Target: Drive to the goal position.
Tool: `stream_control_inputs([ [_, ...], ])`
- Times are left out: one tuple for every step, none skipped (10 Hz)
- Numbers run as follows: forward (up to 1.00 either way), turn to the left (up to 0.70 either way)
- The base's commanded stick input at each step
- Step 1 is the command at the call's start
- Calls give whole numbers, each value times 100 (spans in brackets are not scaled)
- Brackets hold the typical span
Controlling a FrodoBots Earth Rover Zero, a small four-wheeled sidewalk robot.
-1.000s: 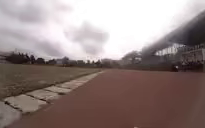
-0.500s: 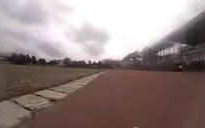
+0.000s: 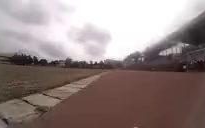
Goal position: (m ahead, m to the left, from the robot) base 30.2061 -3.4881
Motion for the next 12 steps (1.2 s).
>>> stream_control_inputs([
  [100, 0],
  [100, 0],
  [100, 0],
  [100, 0],
  [100, 0],
  [100, 0],
  [100, 0],
  [100, 0],
  [100, 0],
  [100, 0],
  [100, -29],
  [100, -40],
])
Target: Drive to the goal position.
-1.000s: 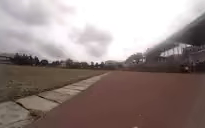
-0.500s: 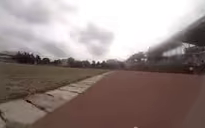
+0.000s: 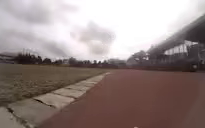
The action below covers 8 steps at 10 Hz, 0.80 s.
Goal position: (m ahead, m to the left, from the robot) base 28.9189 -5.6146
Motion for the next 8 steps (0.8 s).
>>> stream_control_inputs([
  [100, -40],
  [100, -31],
  [100, -6],
  [100, 0],
  [100, -13],
  [100, -30],
  [100, -32],
  [100, -11],
])
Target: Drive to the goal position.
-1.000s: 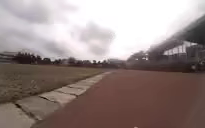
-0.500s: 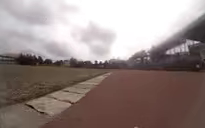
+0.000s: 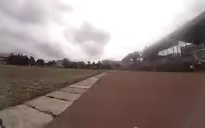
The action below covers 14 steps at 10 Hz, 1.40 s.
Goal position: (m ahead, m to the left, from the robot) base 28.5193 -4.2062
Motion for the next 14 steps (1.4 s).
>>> stream_control_inputs([
  [100, 0],
  [100, 0],
  [100, 0],
  [100, 0],
  [100, 0],
  [100, 0],
  [100, 0],
  [100, -8],
  [100, -31],
  [100, -40],
  [100, -40],
  [100, 0],
  [100, 0],
  [100, 0],
])
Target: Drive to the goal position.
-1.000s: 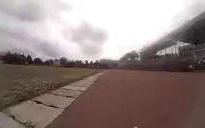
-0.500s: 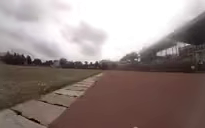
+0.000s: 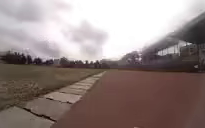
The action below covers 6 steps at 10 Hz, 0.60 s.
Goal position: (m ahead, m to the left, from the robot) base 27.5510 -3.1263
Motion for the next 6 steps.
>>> stream_control_inputs([
  [100, 0],
  [100, 0],
  [100, 0],
  [100, 0],
  [100, 0],
  [100, 0],
])
